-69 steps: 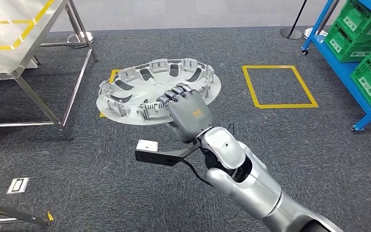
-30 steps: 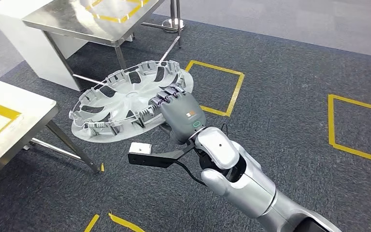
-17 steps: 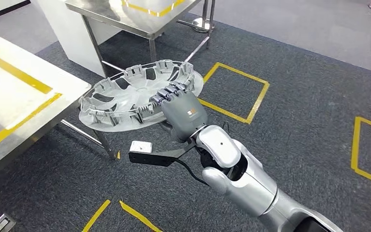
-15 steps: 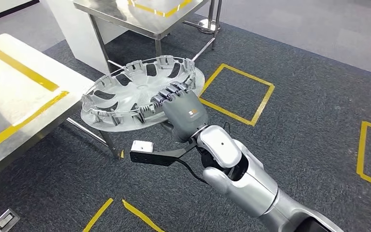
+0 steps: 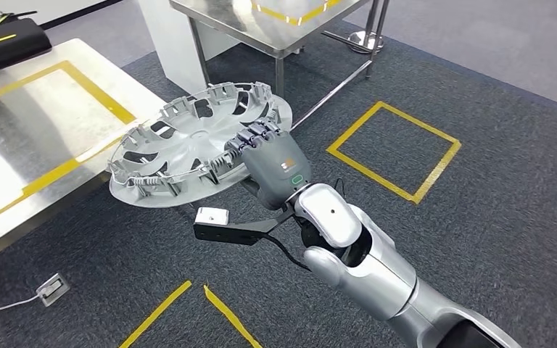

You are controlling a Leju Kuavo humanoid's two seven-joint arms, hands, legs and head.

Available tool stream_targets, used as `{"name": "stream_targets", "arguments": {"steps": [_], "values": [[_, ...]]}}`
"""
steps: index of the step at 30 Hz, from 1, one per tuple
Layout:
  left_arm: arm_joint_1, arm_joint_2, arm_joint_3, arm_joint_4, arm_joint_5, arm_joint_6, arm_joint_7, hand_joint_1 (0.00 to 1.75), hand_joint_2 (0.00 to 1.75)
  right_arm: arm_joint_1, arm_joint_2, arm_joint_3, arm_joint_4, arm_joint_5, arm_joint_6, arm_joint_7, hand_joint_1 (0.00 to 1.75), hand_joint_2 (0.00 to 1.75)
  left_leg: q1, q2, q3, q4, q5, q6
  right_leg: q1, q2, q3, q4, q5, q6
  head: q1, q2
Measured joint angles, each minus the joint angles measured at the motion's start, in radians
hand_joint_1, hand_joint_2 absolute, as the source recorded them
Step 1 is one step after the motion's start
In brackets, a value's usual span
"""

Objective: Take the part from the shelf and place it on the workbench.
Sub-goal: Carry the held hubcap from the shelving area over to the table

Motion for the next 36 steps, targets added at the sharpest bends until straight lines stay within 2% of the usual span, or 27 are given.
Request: {"name": "stream_targets", "arguments": {"steps": [1,2,3,4,6,7,9,10,12,14,15,16,17,18,19,21,22,24,25,26,27,29,31,32,33,34,36], "values": [[0.000,0.000,0.000,0.000,0.000,0.000,0.002,0.00,1.75,-0.001,0.000,0.000,0.000,0.000,0.001,0.000,1.75,1.75,0.000,0.005,-0.008,0.024,-0.002,-0.002,0.001,-0.014,0.000,0.001,-0.001,0.000,0.000,0.000],[0.000,0.000,0.000,0.000,-0.001,0.000,0.003,0.00,1.75,-0.002,0.000,0.000,0.000,-0.001,0.002,0.001,1.75,1.75,0.000,0.009,0.002,0.010,0.014,-0.003,0.001,-0.028,0.000,0.003,-0.003,0.000,0.000,0.000],[0.000,0.001,0.000,0.000,-0.001,0.000,0.005,0.00,1.75,-0.006,0.000,0.000,0.001,-0.002,0.004,0.002,1.75,1.75,0.000,0.018,0.031,-0.040,0.043,-0.003,0.000,-0.040,0.000,0.005,-0.005,0.002,0.000,0.000],[-0.001,0.002,0.000,0.000,-0.001,0.000,0.007,0.00,1.75,-0.010,0.000,0.001,0.002,-0.004,0.006,0.003,1.75,1.75,-0.001,0.039,0.067,-0.107,0.067,-0.002,0.001,-0.051,0.000,0.009,-0.008,0.005,0.000,0.000],[-0.004,0.003,0.000,-0.001,-0.002,0.000,0.012,0.00,1.75,-0.022,0.001,0.001,0.004,-0.008,0.008,0.005,1.75,1.75,-0.005,0.078,0.119,-0.205,0.094,0.012,0.008,-0.070,-0.002,0.017,-0.015,0.013,0.001,0.000],[-0.005,0.003,0.000,-0.001,-0.002,0.000,0.014,0.00,1.75,-0.027,0.001,0.002,0.005,-0.009,0.009,0.005,1.75,1.75,-0.007,0.087,0.125,-0.221,0.093,0.021,0.012,-0.079,-0.002,0.019,-0.017,0.018,0.001,0.000],[-0.006,0.003,0.000,-0.002,-0.002,0.000,0.015,0.00,1.75,-0.034,0.003,0.003,0.005,-0.010,0.009,0.006,1.75,1.75,-0.008,0.067,0.122,-0.220,0.097,0.037,0.015,-0.098,0.000,0.018,-0.019,0.027,0.003,0.000],[-0.005,0.003,0.000,-0.002,-0.002,0.000,0.016,0.00,1.75,-0.036,0.005,0.003,0.005,-0.011,0.009,0.006,1.75,1.75,-0.007,0.055,0.121,-0.222,0.100,0.043,0.012,-0.093,0.000,0.023,-0.025,0.033,0.003,0.000],[-0.007,0.003,0.000,-0.002,-0.002,0.000,0.017,0.00,1.75,-0.040,0.006,0.003,0.006,-0.013,0.009,0.006,1.75,1.75,-0.001,0.032,0.120,-0.227,0.106,0.055,0.005,-0.047,-0.021,0.076,-0.062,0.045,0.005,0.000],[-0.009,0.002,0.000,-0.002,-0.002,0.000,0.017,0.00,1.75,-0.040,0.005,0.003,0.010,-0.014,0.009,0.007,1.75,1.75,0.002,0.008,0.115,-0.227,0.110,0.061,-0.001,0.008,-0.077,0.199,-0.124,0.053,0.008,0.000],[-0.009,0.002,0.000,-0.002,-0.002,0.000,0.017,0.00,1.75,-0.040,0.004,0.003,0.012,-0.014,0.009,0.007,1.75,1.75,0.002,-0.005,0.113,-0.226,0.111,0.062,-0.002,0.017,-0.106,0.257,-0.145,0.056,0.008,0.000],[-0.008,0.001,0.000,-0.002,-0.002,0.001,0.018,0.00,1.75,-0.040,0.004,0.003,0.015,-0.014,0.009,0.008,1.75,1.75,0.002,-0.019,0.111,-0.226,0.112,0.061,-0.003,0.021,-0.124,0.291,-0.150,0.056,0.009,0.000],[-0.007,0.001,0.000,-0.002,-0.002,0.001,0.020,0.00,1.75,-0.040,0.004,0.003,0.017,-0.015,0.009,0.008,1.75,1.75,0.002,-0.033,0.110,-0.225,0.113,0.060,-0.004,0.023,-0.123,0.287,-0.136,0.055,0.009,0.000],[-0.007,0.001,0.000,-0.002,-0.002,0.001,0.022,0.00,1.75,-0.040,0.004,0.003,0.018,-0.016,0.009,0.008,1.75,1.75,0.003,-0.047,0.109,-0.224,0.115,0.058,-0.005,0.027,-0.104,0.246,-0.106,0.054,0.009,0.000],[-0.006,0.001,-0.001,-0.002,-0.002,0.001,0.023,0.00,1.75,-0.040,0.004,0.004,0.019,-0.016,0.009,0.008,1.75,1.75,0.003,-0.061,0.109,-0.222,0.116,0.055,-0.008,0.042,-0.071,0.176,-0.071,0.051,0.009,0.000],[-0.008,0.000,-0.001,-0.002,-0.002,0.001,0.026,0.00,1.75,-0.040,0.004,0.004,0.019,-0.017,0.008,0.008,1.75,1.75,0.004,-0.085,0.103,-0.220,0.121,0.044,-0.010,0.084,-0.016,0.059,-0.030,0.047,0.009,0.000],[-0.009,0.000,-0.001,-0.002,-0.002,0.001,0.027,0.00,1.75,-0.041,0.004,0.004,0.019,-0.017,0.008,0.008,1.75,1.75,0.005,-0.095,0.099,-0.221,0.125,0.037,-0.009,0.098,-0.005,0.030,-0.025,0.045,0.008,0.000],[-0.007,0.000,-0.001,-0.001,-0.002,0.002,0.031,0.00,1.75,-0.042,0.004,0.004,0.019,-0.019,0.006,0.009,1.75,1.75,0.008,-0.115,0.092,-0.229,0.135,0.020,-0.006,0.088,-0.004,0.023,-0.022,0.036,0.008,0.000],[-0.005,0.000,0.000,-0.001,-0.002,0.002,0.033,0.00,1.75,-0.042,0.004,0.005,0.019,-0.021,0.006,0.009,1.75,1.75,0.009,-0.113,0.089,-0.230,0.136,0.014,-0.006,0.076,-0.002,0.019,-0.018,0.029,0.008,0.000],[-0.004,0.000,0.000,-0.001,-0.001,0.003,0.034,0.00,1.75,-0.043,0.005,0.006,0.020,-0.023,0.005,0.008,1.75,1.75,0.008,-0.095,0.083,-0.223,0.131,0.010,-0.008,0.064,0.001,0.014,-0.013,0.022,0.006,0.000],[-0.004,0.001,0.000,-0.001,0.000,0.004,0.035,0.00,1.75,-0.043,0.005,0.007,0.020,-0.025,0.004,0.008,1.75,1.75,0.006,-0.066,0.069,-0.196,0.113,0.007,-0.009,0.051,0.003,0.009,-0.009,0.015,0.004,0.000],[-0.007,0.001,0.000,-0.001,0.002,0.007,0.036,0.00,1.75,-0.044,0.006,0.009,0.023,-0.029,0.002,0.008,1.75,1.75,0.004,-0.008,0.021,-0.087,0.053,0.003,-0.007,0.024,0.003,0.007,-0.007,0.006,-0.001,0.000],[-0.007,0.001,0.000,-0.001,0.006,0.009,0.037,0.00,1.75,-0.044,0.005,0.011,0.028,-0.032,-0.001,0.007,1.75,1.75,0.005,0.007,-0.025,0.023,0.010,-0.001,-0.004,-0.005,0.003,0.008,-0.009,0.003,0.000,0.000],[-0.006,0.001,0.000,-0.001,0.008,0.011,0.037,0.00,1.75,-0.043,0.005,0.012,0.030,-0.034,-0.002,0.005,1.75,1.75,0.005,0.009,-0.026,0.036,0.012,-0.002,-0.004,-0.018,0.003,0.009,-0.010,0.003,0.000,0.000],[-0.005,0.002,0.000,-0.001,0.010,0.012,0.038,0.00,1.75,-0.043,0.005,0.013,0.032,-0.035,-0.003,0.004,1.75,1.75,0.005,0.013,-0.007,0.007,0.033,-0.002,-0.004,-0.031,0.003,0.010,-0.011,0.004,0.000,0.000],[-0.005,0.003,0.000,-0.001,0.012,0.013,0.039,0.00,1.75,-0.043,0.005,0.014,0.034,-0.035,-0.003,0.002,1.75,1.75,0.005,0.025,0.028,-0.052,0.063,-0.002,-0.004,-0.042,0.004,0.012,-0.014,0.007,0.000,0.000],[-0.007,0.004,0.000,-0.002,0.012,0.014,0.039,0.00,1.75,-0.043,0.005,0.016,0.036,-0.036,-0.005,0.000,1.75,1.75,-0.001,0.066,0.096,-0.174,0.099,0.008,0.001,-0.062,0.003,0.017,-0.020,0.016,0.000,0.000]]}}
